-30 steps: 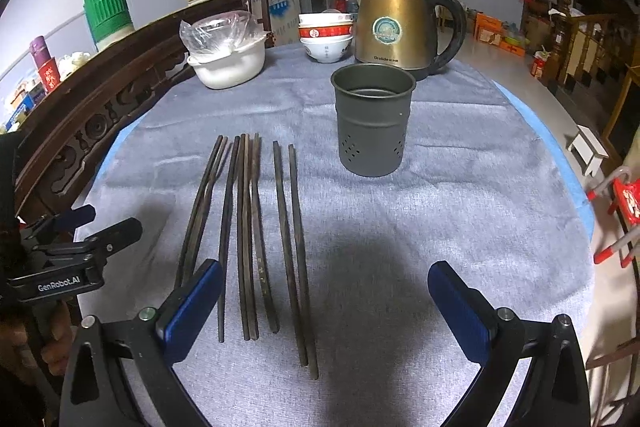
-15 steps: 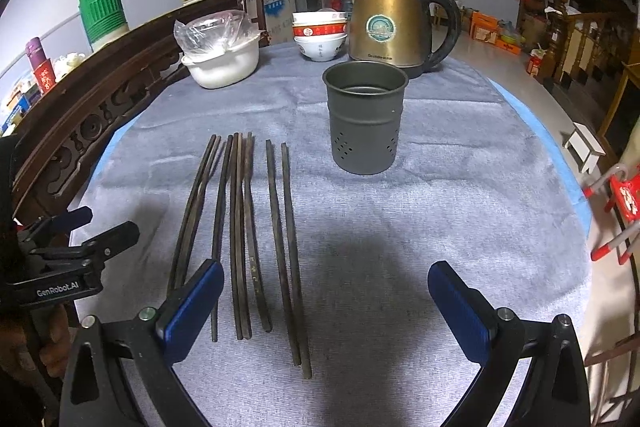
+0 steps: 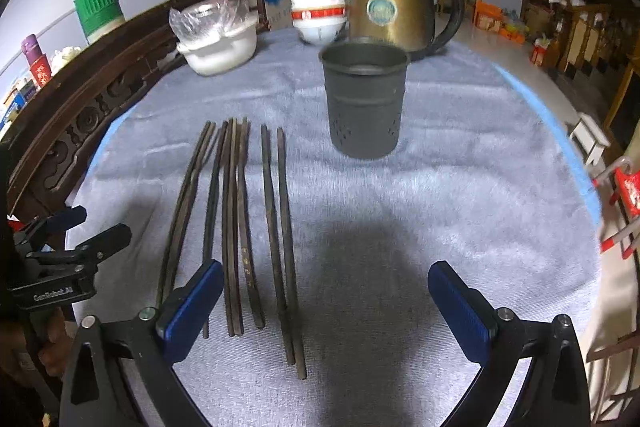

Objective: Organize utensils
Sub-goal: 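Close the left gripper on one brown chopstick while the right gripper grasps another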

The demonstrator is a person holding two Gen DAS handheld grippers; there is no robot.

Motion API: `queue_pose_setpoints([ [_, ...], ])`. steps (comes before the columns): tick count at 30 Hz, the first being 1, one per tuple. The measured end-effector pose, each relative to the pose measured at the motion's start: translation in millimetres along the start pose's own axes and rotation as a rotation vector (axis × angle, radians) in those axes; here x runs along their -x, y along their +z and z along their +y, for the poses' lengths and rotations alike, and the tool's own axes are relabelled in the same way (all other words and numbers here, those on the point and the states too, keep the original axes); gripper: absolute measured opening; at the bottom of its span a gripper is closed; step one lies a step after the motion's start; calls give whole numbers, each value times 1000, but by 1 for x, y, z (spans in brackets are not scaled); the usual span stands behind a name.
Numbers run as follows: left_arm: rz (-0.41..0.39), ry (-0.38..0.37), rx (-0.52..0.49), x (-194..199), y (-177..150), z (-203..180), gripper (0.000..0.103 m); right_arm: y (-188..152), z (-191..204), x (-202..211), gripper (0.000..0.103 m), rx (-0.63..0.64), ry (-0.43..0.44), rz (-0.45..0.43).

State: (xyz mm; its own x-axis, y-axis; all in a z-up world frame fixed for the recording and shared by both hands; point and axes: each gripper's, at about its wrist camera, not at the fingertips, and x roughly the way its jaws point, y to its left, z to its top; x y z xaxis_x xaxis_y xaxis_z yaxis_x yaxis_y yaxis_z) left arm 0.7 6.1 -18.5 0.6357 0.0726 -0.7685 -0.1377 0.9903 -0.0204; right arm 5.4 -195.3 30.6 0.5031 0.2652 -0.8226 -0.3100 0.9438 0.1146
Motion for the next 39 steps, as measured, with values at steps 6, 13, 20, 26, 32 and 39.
queue_pose_setpoints([
  [6,12,10,25,-8,-5,10,103,21,-4,-35,68,-27,50,87],
  [13,41,22,33,-16,-2,20,103,57,14,-73,58,22,72,157],
  [20,95,21,47,-25,4,25,103,65,21,-97,38,49,39,211],
  [26,133,-4,14,-32,13,4,103,59,20,-96,35,71,33,220],
  [32,237,77,-50,-56,18,-15,96,48,14,-86,33,69,24,207],
  [39,281,100,-48,-60,21,-16,91,35,1,-80,31,49,49,190],
])
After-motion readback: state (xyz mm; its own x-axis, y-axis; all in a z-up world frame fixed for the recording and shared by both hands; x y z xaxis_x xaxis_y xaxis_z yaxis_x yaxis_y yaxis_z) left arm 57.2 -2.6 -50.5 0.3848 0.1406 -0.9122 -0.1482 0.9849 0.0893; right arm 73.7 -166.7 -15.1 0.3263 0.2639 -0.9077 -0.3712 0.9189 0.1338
